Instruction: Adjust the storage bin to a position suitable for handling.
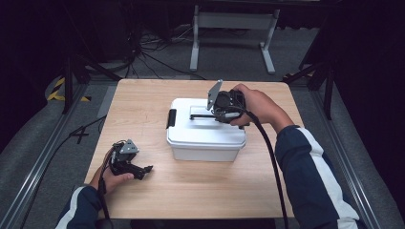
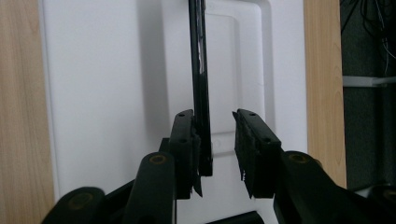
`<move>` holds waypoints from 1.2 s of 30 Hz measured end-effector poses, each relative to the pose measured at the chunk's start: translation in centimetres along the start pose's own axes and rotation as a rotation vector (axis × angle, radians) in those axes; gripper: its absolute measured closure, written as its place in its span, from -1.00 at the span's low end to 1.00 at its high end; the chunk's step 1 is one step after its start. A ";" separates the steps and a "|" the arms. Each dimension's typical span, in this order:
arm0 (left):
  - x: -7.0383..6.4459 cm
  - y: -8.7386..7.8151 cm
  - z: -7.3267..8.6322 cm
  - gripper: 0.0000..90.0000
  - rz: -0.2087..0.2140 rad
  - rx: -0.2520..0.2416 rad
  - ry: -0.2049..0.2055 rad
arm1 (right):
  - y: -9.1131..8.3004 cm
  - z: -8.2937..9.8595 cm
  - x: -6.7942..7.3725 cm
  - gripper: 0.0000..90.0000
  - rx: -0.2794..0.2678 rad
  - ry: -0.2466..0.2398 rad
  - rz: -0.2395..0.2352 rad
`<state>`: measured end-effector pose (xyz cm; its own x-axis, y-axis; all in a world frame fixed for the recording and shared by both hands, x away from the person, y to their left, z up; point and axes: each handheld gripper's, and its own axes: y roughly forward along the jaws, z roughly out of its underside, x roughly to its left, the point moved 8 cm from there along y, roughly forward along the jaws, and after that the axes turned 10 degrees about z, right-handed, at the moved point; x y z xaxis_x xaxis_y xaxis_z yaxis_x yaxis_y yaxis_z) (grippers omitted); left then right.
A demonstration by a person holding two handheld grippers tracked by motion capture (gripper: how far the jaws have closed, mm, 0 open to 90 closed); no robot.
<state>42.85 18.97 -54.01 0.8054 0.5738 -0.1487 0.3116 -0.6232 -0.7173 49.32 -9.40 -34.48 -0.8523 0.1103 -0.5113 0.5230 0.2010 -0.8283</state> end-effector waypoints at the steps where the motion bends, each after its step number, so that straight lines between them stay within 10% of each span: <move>1: 0.0 0.0 0.0 -0.99 0.000 0.000 0.000 | 0.0 0.0 0.0 0.56 0.000 0.000 0.000; 36: 0.0 0.0 0.0 -0.99 -0.004 -0.012 -0.001 | 0.0 -1.4 -0.7 0.88 -0.037 -0.022 0.047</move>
<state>42.83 19.01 -54.03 0.8038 0.5766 -0.1464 0.3208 -0.6274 -0.7095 49.92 -8.08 -33.77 -0.8259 0.0995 -0.5550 0.5616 0.2321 -0.7942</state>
